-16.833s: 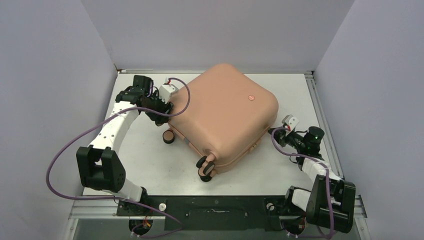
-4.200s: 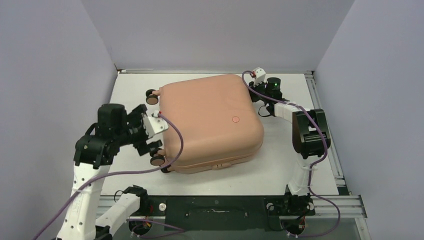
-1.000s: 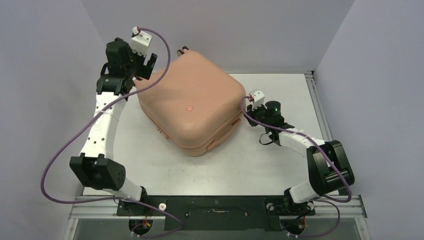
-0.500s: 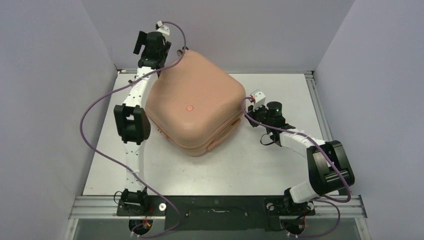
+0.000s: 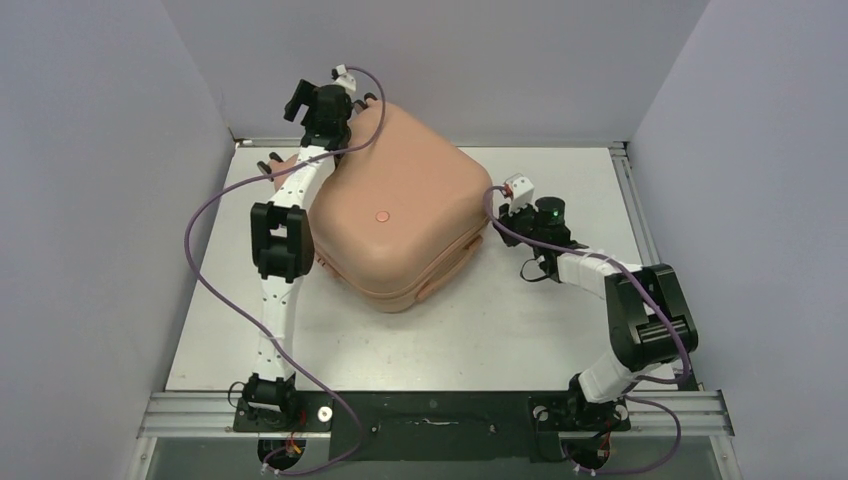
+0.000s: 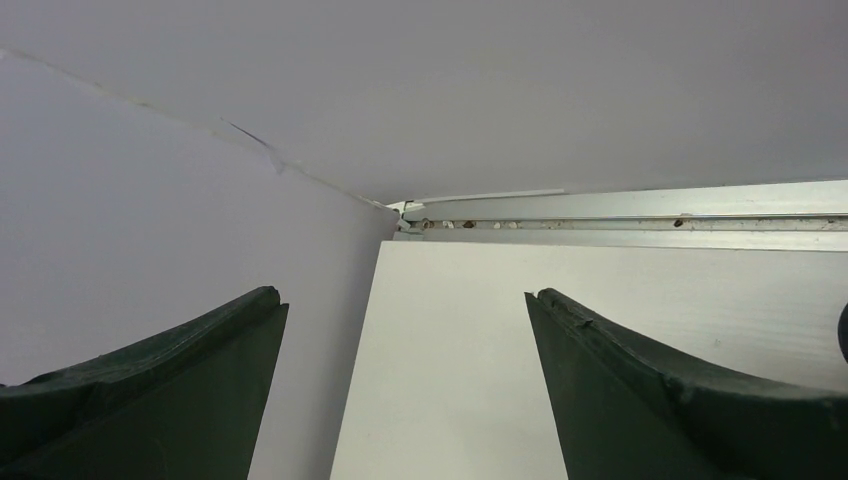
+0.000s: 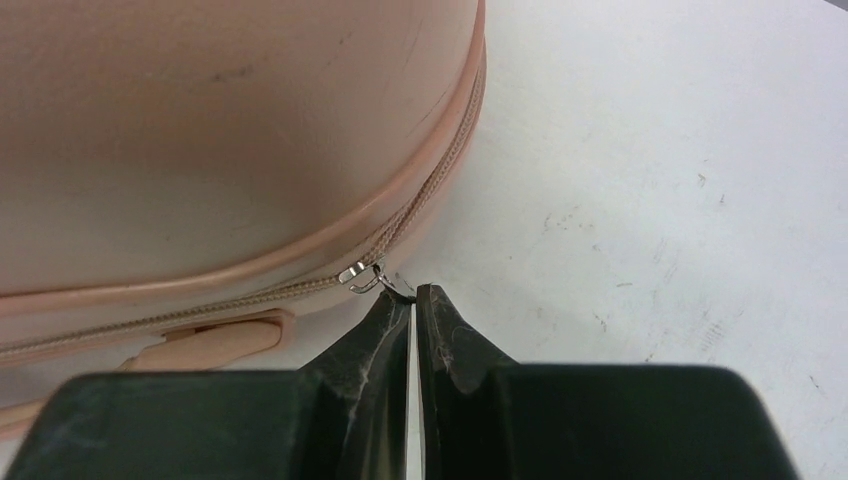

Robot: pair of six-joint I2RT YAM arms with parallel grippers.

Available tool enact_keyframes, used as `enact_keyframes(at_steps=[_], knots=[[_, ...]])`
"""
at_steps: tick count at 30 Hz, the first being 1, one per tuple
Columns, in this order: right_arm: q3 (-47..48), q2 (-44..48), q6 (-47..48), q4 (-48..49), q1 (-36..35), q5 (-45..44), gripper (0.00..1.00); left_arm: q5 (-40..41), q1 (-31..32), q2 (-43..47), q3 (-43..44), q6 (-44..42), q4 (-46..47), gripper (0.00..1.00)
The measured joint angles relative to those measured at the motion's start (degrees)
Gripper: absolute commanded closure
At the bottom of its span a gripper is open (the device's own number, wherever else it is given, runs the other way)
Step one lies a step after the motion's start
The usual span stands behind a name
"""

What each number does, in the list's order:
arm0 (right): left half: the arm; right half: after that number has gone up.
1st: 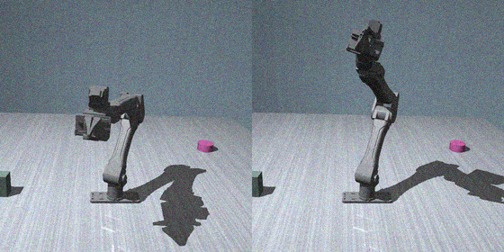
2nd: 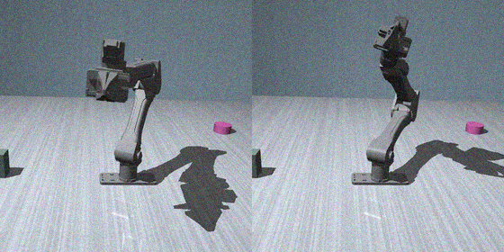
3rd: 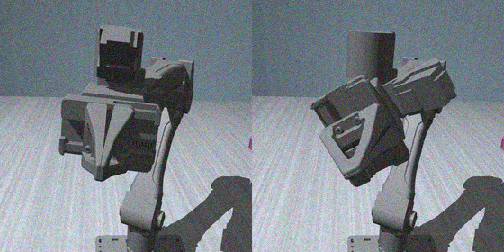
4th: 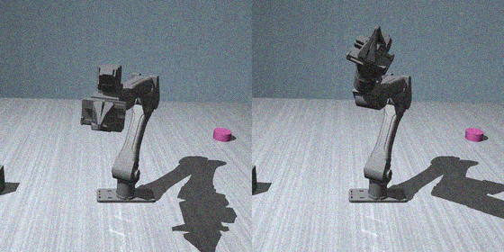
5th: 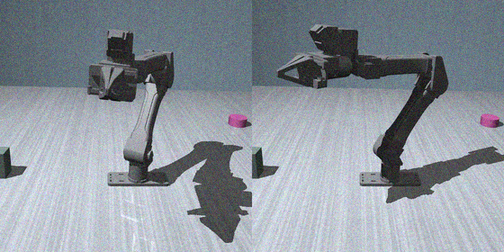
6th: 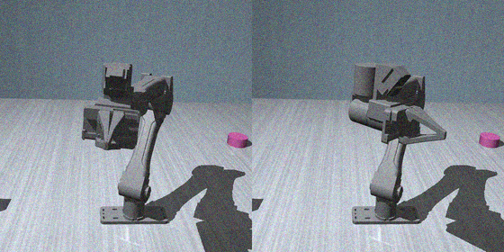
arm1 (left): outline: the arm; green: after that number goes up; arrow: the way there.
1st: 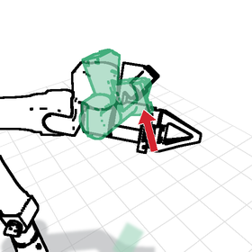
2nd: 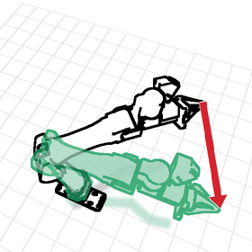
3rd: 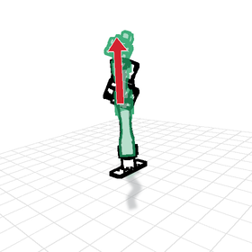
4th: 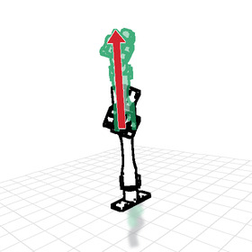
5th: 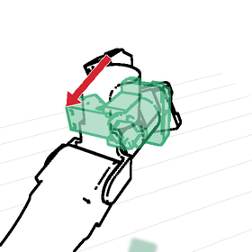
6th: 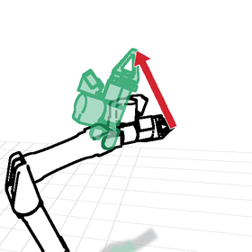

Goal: Pack the luggage
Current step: Zip the luggage at the center of the board.

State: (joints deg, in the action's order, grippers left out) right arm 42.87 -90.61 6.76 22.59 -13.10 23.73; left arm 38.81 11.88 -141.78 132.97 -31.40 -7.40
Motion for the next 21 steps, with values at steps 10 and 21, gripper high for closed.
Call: enact_keyframes(at_steps=[10,21], knots=[[7.4,-8.1,-0.5,2.3,2.4,-9.0,0.95,0.2,0.5,1.9,-5.7,-0.4,8.3,0.08],[17.8,-15.4,-1.9,2.5,3.4,-2.8,0.86,-1.0,0.6,1.9,-5.8,-0.3,8.7,0.18]])
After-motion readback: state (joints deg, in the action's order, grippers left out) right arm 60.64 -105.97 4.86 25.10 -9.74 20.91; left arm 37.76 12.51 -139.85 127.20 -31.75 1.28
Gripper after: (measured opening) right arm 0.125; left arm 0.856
